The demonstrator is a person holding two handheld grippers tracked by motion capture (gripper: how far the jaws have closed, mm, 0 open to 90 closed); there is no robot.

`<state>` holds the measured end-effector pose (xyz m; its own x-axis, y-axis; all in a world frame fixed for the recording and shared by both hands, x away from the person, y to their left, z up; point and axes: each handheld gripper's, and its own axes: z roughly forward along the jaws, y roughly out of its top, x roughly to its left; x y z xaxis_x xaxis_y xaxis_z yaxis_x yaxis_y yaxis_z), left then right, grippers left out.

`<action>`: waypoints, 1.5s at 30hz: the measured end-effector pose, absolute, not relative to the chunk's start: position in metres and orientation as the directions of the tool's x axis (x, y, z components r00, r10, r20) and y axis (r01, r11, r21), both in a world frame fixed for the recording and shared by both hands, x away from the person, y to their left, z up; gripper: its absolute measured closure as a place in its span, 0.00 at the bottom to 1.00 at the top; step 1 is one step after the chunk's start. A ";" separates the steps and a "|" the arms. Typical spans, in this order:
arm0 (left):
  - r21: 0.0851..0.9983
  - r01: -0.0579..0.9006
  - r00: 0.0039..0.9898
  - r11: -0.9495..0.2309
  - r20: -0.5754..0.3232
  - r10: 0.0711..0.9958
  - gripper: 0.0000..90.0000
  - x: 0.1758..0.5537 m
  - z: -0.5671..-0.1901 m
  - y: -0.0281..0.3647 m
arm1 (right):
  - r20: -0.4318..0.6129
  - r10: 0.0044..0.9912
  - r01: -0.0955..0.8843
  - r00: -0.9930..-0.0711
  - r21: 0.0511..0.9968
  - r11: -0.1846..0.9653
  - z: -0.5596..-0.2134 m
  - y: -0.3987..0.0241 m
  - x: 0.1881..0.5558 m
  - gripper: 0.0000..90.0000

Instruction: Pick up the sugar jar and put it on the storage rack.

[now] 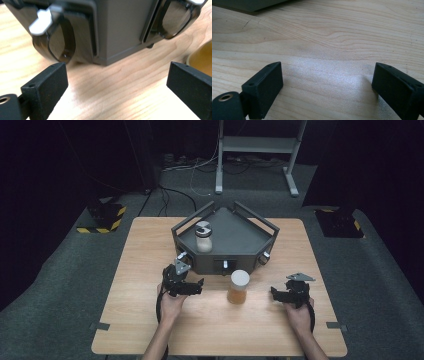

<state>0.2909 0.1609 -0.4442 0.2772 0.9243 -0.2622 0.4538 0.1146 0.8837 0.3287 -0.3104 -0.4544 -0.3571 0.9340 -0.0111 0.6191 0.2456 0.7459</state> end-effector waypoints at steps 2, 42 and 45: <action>0.877 0.464 0.265 0.128 -0.275 0.924 0.04 0.290 -0.451 0.161 | -0.011 0.934 0.619 -0.357 0.746 0.246 -0.454 -0.310 0.329 0.11; 0.837 0.536 0.179 0.110 -0.240 0.954 0.02 0.303 -0.491 0.150 | -0.011 0.934 0.619 -0.357 0.746 0.246 -0.454 -0.310 0.329 0.11; 0.836 0.538 0.179 0.102 -0.232 0.956 0.01 0.304 -0.490 0.150 | -0.011 0.934 0.619 -0.357 0.746 0.246 -0.454 -0.310 0.329 0.11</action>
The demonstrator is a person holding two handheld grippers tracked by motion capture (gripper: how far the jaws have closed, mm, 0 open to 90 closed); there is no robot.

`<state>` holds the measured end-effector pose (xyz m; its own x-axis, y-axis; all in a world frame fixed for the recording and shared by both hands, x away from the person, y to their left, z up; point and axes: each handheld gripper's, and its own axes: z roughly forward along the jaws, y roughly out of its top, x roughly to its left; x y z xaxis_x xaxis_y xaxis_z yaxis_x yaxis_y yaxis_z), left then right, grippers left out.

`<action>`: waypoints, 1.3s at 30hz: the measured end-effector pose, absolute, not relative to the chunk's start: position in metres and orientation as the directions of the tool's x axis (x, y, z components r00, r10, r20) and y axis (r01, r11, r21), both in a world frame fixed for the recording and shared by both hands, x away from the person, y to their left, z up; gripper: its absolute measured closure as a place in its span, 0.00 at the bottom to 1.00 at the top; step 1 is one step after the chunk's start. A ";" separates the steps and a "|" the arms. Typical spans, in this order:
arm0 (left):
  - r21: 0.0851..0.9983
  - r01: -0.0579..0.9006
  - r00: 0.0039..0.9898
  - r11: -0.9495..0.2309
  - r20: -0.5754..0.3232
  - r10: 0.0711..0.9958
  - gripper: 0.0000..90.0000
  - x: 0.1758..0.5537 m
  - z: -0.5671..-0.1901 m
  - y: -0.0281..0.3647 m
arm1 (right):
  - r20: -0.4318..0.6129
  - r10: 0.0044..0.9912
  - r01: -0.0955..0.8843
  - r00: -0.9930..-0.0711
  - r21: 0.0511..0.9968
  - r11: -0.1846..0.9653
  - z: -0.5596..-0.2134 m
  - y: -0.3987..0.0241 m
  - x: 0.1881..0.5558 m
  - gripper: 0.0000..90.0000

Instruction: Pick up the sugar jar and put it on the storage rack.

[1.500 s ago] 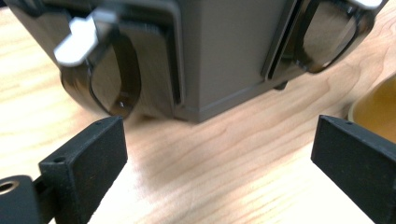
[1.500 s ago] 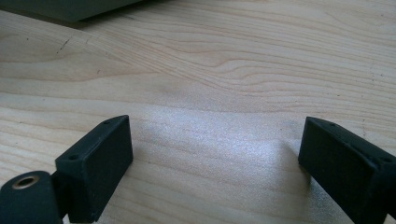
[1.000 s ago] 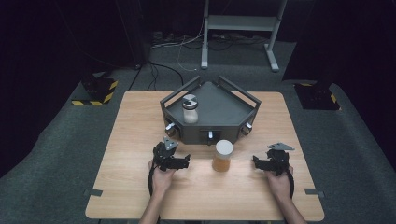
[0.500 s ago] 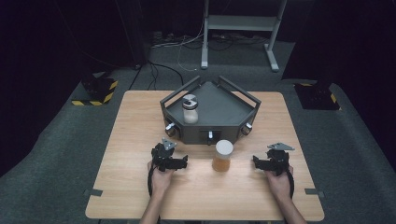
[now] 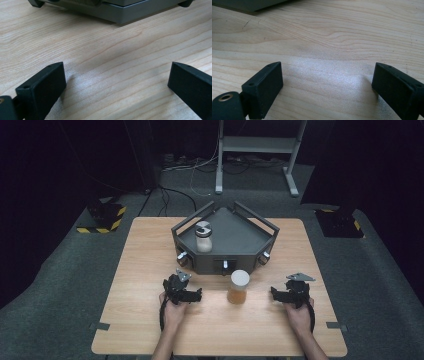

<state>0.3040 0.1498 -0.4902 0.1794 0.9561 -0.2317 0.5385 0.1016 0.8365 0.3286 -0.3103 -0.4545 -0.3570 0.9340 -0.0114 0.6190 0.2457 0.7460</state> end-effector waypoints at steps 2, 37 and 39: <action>0.836 0.541 0.183 0.095 -0.228 0.956 0.01 0.305 -0.490 0.150 | -0.012 0.934 0.619 -0.357 0.746 0.246 -0.454 -0.310 0.329 0.11; 0.838 0.538 0.191 0.088 -0.223 0.956 0.01 0.305 -0.490 0.151 | -0.011 0.934 0.619 -0.357 0.746 0.246 -0.454 -0.310 0.329 0.11; 0.838 0.538 0.191 0.088 -0.223 0.956 0.01 0.305 -0.490 0.151 | -0.011 0.934 0.619 -0.357 0.746 0.246 -0.454 -0.310 0.329 0.11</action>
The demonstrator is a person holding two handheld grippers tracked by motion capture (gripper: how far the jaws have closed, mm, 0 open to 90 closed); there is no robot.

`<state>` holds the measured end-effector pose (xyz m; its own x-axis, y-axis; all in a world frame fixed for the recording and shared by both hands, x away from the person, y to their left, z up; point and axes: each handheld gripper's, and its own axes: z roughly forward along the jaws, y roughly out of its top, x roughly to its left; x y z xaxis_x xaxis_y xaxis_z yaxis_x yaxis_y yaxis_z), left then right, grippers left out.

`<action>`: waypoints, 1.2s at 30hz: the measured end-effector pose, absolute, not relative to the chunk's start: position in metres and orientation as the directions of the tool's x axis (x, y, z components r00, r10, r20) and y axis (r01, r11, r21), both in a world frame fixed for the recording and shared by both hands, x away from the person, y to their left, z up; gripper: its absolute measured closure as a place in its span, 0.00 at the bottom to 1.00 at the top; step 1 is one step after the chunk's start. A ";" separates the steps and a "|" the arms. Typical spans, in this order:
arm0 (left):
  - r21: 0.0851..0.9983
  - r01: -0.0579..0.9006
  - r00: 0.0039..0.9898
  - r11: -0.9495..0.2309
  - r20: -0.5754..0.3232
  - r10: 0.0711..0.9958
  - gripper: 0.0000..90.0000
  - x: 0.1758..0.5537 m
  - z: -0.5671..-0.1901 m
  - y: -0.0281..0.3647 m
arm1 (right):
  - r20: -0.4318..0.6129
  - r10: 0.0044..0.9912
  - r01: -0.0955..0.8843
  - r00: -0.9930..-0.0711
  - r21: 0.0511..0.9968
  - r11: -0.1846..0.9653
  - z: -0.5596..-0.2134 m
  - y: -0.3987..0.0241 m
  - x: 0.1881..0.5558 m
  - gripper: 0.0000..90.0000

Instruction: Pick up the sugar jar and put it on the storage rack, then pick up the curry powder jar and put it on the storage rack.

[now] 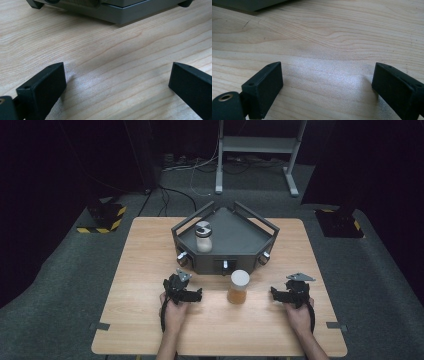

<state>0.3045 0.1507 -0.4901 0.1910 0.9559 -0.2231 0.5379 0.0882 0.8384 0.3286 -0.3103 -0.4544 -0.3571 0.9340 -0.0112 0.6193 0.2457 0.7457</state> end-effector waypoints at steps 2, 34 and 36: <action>0.838 0.538 0.191 0.089 -0.224 0.956 0.01 0.304 -0.490 0.151 | -0.011 0.934 0.619 -0.357 0.746 0.246 -0.454 -0.310 0.329 0.11; 0.839 0.536 0.191 0.089 -0.223 0.956 0.02 0.304 -0.490 0.150 | -0.013 0.927 0.621 -0.375 0.739 0.262 -0.454 -0.312 0.329 0.07; 0.840 0.535 0.190 0.091 -0.225 0.956 0.02 0.304 -0.491 0.150 | -0.013 0.926 0.621 -0.377 0.738 0.263 -0.453 -0.312 0.328 0.06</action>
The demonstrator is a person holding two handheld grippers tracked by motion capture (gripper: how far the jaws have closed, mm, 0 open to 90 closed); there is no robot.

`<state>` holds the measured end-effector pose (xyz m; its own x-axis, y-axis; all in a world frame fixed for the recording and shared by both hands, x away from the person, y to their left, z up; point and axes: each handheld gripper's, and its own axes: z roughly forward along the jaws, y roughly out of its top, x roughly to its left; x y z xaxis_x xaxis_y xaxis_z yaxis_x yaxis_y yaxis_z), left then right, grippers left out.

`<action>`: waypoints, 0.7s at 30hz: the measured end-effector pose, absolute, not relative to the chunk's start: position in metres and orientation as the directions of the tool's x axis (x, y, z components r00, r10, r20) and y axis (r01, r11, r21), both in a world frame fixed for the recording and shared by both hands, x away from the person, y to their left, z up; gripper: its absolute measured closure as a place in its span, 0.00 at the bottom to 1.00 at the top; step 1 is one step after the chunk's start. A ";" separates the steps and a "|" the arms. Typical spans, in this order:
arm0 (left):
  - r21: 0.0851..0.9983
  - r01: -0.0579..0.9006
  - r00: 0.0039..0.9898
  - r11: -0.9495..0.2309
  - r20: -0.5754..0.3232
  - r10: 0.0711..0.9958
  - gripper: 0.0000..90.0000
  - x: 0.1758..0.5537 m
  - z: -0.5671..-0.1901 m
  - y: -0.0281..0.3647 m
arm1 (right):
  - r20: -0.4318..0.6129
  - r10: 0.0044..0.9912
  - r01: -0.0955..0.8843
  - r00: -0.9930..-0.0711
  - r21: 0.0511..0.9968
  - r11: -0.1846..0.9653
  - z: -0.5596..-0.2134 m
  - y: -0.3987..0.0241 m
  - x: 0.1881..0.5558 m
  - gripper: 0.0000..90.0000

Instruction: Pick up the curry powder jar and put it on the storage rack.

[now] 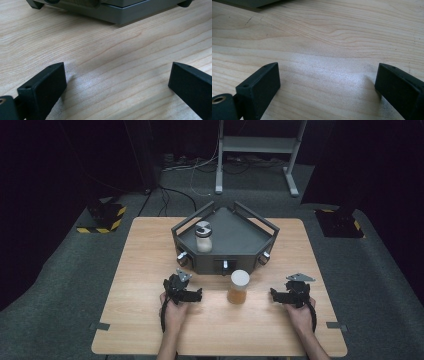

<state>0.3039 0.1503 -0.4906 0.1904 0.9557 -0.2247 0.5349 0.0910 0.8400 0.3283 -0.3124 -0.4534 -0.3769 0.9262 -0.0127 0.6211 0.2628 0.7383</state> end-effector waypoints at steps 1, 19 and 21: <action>0.840 0.535 0.190 0.091 -0.225 0.956 0.02 0.304 -0.491 0.150 | -0.013 0.926 0.621 -0.377 0.738 0.263 -0.453 -0.312 0.328 0.06; 0.840 0.534 0.191 0.091 -0.225 0.956 0.02 0.304 -0.491 0.150 | -0.006 0.900 0.589 -0.436 0.754 0.291 -0.455 -0.312 0.316 0.06; 0.840 0.534 0.191 0.091 -0.225 0.956 0.02 0.304 -0.491 0.150 | -0.004 0.893 0.584 -0.450 0.755 0.298 -0.454 -0.311 0.313 0.06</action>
